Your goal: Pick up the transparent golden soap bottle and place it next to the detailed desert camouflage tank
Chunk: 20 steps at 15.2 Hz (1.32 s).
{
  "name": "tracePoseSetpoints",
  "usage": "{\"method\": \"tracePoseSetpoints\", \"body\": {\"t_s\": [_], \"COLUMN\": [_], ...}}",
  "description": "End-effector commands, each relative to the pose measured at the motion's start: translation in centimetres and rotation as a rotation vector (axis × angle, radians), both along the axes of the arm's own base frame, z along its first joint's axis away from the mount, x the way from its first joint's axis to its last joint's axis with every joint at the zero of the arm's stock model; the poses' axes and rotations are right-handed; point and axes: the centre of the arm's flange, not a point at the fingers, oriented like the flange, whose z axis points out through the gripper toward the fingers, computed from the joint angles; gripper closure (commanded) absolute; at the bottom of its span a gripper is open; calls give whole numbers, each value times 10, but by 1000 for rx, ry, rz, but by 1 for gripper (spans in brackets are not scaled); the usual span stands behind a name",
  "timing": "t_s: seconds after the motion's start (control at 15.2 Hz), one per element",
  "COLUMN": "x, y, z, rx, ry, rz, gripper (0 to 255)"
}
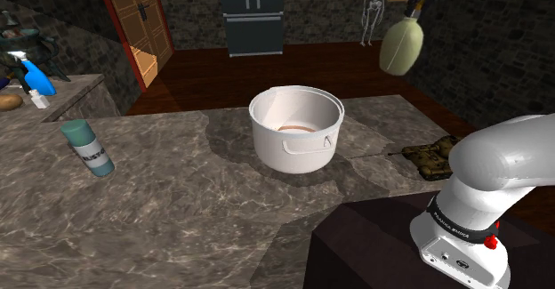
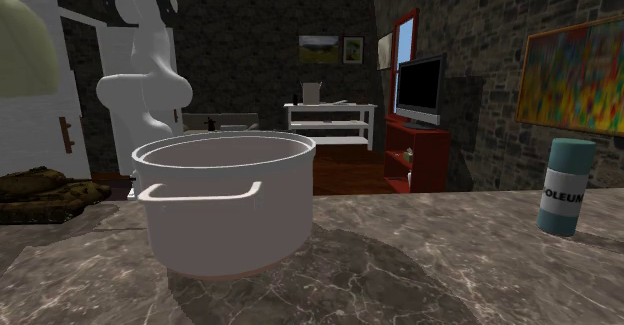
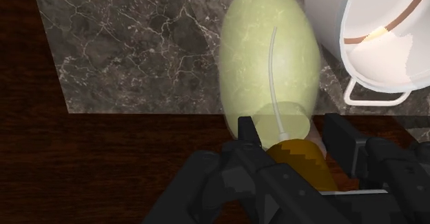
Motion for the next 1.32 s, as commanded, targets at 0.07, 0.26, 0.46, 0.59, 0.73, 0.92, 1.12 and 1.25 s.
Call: {"method": "tracePoseSetpoints", "body": {"t_s": [0.07, 0.26, 0.46, 0.59, 0.73, 0.92, 1.12, 1.25], "x": [0, 0, 0, 0, 0, 0, 0, 0], "y": [0, 0, 0, 0, 0, 0, 0, 0], "z": [-14, -30, -46, -57, -67, -83, -99, -109], "rx": [-1, -1, -1, -1, -1, -1, -1, -1], "ry": [-1, -1, -1, -1, -1, -1, -1, -1], "rz": [0, 0, 0, 0, 0, 0, 0, 0], "gripper": [255, 255, 255, 255, 255, 255, 255, 255]}}
